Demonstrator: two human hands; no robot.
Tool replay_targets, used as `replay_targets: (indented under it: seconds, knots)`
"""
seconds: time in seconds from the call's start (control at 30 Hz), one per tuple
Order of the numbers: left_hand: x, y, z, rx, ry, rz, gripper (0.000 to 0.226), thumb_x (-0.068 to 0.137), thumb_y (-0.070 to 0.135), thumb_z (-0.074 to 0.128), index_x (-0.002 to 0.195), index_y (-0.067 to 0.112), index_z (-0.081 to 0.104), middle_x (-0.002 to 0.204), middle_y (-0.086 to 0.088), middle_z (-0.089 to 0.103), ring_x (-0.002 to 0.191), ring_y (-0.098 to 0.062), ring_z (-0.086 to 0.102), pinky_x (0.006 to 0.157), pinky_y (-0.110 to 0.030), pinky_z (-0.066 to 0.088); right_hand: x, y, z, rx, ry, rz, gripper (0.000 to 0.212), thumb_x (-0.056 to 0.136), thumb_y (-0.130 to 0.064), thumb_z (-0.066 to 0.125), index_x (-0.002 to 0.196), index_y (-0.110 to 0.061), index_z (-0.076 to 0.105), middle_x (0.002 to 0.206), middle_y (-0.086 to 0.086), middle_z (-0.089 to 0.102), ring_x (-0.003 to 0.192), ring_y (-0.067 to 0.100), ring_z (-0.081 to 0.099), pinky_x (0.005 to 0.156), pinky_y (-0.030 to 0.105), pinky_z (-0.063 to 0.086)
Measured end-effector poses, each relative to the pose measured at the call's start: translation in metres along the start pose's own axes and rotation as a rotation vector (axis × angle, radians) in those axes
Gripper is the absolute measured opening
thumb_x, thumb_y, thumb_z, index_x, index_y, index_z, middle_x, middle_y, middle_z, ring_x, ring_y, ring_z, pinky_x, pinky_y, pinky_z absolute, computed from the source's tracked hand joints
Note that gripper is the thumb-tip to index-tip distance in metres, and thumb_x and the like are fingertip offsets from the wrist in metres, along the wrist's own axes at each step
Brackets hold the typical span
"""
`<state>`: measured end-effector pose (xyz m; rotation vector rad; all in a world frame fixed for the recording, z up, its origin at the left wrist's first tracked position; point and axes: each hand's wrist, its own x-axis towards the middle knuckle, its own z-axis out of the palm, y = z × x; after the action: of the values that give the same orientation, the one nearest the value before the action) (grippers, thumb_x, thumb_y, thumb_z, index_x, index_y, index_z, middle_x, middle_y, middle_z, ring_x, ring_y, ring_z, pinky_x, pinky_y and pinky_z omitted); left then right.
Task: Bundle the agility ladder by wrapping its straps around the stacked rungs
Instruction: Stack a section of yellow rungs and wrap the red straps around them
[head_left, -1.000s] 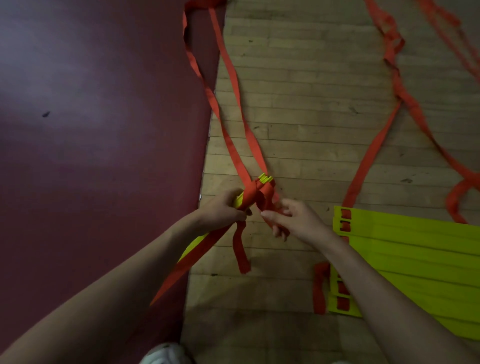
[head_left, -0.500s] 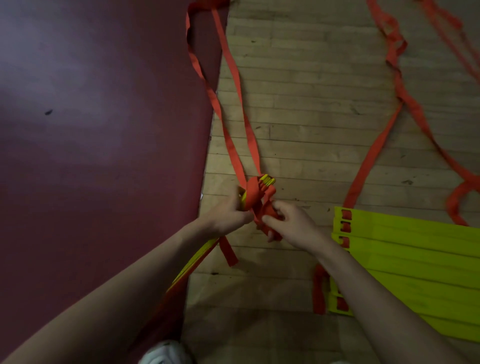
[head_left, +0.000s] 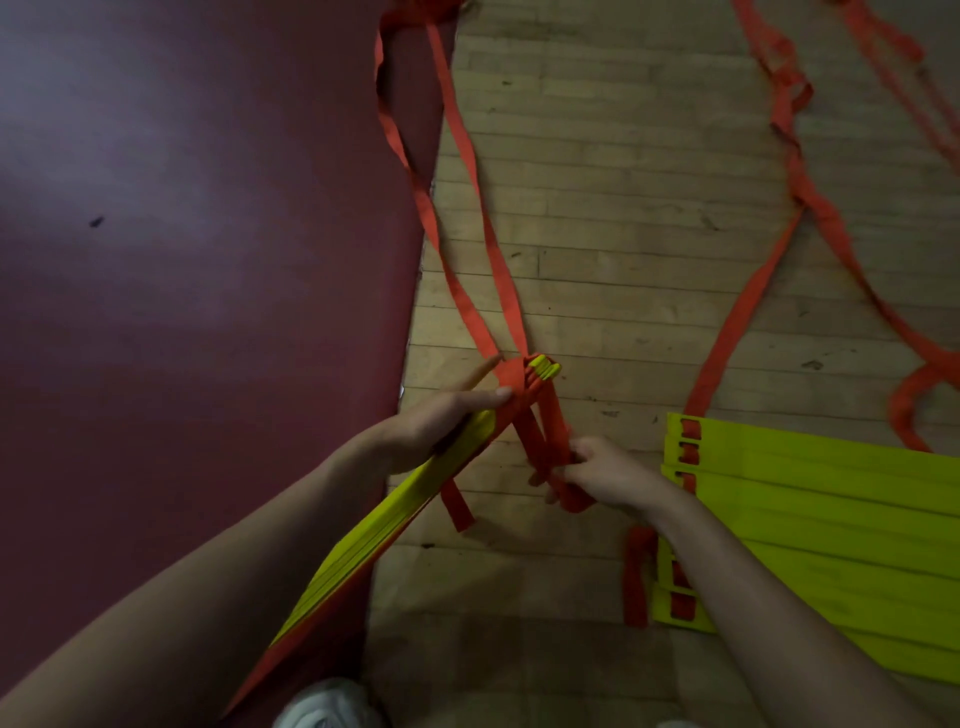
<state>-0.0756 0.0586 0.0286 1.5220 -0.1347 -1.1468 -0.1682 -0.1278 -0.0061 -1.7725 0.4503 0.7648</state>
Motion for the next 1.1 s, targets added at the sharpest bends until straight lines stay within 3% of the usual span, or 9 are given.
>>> replay_targets:
  seconds: [0.07, 0.23, 0.33, 0.5, 0.7, 0.77, 0.87, 1.0, 1.1]
  knots:
    - [0.001, -0.002, -0.002, 0.000, 0.001, -0.007, 0.052, 0.097, 0.028, 0.052, 0.145, 0.035, 0.034, 0.116, 0.001, 0.063, 0.069, -0.001, 0.059, 0.056, -0.017, 0.045, 0.004, 0.003, 0.003, -0.068, -0.008, 0.048, 0.031, 0.094, 0.013, 0.038, 0.120, 0.010, 0.053, 0.083, 0.005, 0.062, 0.044, -0.002, 0.058, 0.051, 0.021, 0.046]
    - [0.004, 0.003, -0.005, -0.025, 0.008, 0.014, 0.057, 0.092, 0.030, 0.061, 0.144, 0.034, 0.039, 0.134, -0.004, 0.059, 0.103, -0.015, 0.062, 0.078, -0.025, 0.050, 0.005, -0.001, 0.006, 0.049, -0.032, -0.031, 0.039, 0.088, 0.021, 0.039, 0.119, 0.004, 0.057, 0.093, 0.007, 0.065, 0.058, -0.007, 0.062, 0.059, 0.014, 0.047]
    - [0.005, 0.006, -0.007, -0.019, -0.024, 0.017, 0.060, 0.088, 0.032, 0.067, 0.142, 0.031, 0.041, 0.128, -0.007, 0.062, 0.090, -0.010, 0.061, 0.071, -0.022, 0.047, 0.001, -0.008, -0.001, 0.262, 0.022, -0.120, 0.047, 0.081, 0.024, 0.048, 0.115, -0.009, 0.053, 0.093, 0.003, 0.066, 0.071, -0.004, 0.065, 0.069, 0.014, 0.050]
    - [0.005, 0.005, -0.002, -0.049, -0.061, -0.002, 0.074, 0.082, 0.033, 0.067, 0.148, 0.020, 0.036, 0.101, 0.002, 0.063, 0.064, 0.000, 0.061, 0.055, -0.015, 0.047, 0.003, -0.026, -0.018, 0.467, 0.083, -0.201, 0.027, 0.085, 0.006, 0.059, 0.106, -0.012, 0.063, 0.098, 0.003, 0.068, 0.094, 0.013, 0.063, 0.092, 0.028, 0.048]
    - [0.005, 0.006, -0.010, -0.057, -0.039, -0.005, 0.070, 0.080, 0.035, 0.073, 0.142, 0.019, 0.043, 0.115, -0.002, 0.065, 0.078, -0.006, 0.062, 0.062, -0.020, 0.049, 0.007, -0.029, -0.014, 0.299, 0.085, -0.214, 0.014, 0.094, -0.003, 0.052, 0.092, 0.007, 0.061, 0.069, 0.011, 0.059, 0.061, 0.007, 0.061, 0.069, 0.023, 0.046]
    - [0.004, 0.008, -0.011, 0.012, -0.027, -0.011, 0.060, 0.082, 0.035, 0.072, 0.135, 0.017, 0.051, 0.117, 0.000, 0.066, 0.091, -0.008, 0.064, 0.072, -0.022, 0.049, 0.004, -0.031, -0.012, 0.298, 0.055, -0.220, 0.014, 0.093, -0.004, 0.056, 0.083, 0.002, 0.062, 0.062, 0.005, 0.063, 0.055, 0.007, 0.062, 0.062, 0.022, 0.048]
    - [0.004, 0.011, -0.007, 0.103, -0.018, 0.011, 0.030, 0.087, 0.019, 0.068, 0.115, 0.011, 0.062, 0.095, 0.003, 0.070, 0.083, -0.007, 0.066, 0.071, -0.020, 0.051, -0.004, -0.036, -0.009, 0.137, 0.059, -0.237, 0.018, 0.096, -0.003, 0.052, 0.080, -0.001, 0.062, 0.051, -0.003, 0.063, 0.047, 0.004, 0.059, 0.054, 0.016, 0.047]
    - [0.005, 0.006, -0.006, 0.182, 0.085, 0.083, 0.029, 0.077, 0.019, 0.079, 0.103, 0.015, 0.067, 0.096, -0.001, 0.070, 0.082, -0.007, 0.068, 0.076, -0.025, 0.057, -0.008, -0.035, -0.001, -0.008, 0.097, -0.302, 0.030, 0.100, -0.004, 0.042, 0.072, -0.002, 0.054, 0.046, -0.006, 0.055, 0.039, 0.005, 0.046, 0.052, 0.024, 0.042]
    - [0.006, 0.000, -0.008, 0.157, 0.126, 0.102, 0.034, 0.072, 0.019, 0.084, 0.102, 0.012, 0.070, 0.098, -0.009, 0.071, 0.084, -0.016, 0.067, 0.079, -0.034, 0.056, -0.012, -0.034, -0.001, -0.010, 0.081, -0.305, 0.030, 0.102, -0.007, 0.040, 0.075, -0.013, 0.050, 0.054, -0.005, 0.055, 0.039, 0.001, 0.044, 0.047, 0.017, 0.037]
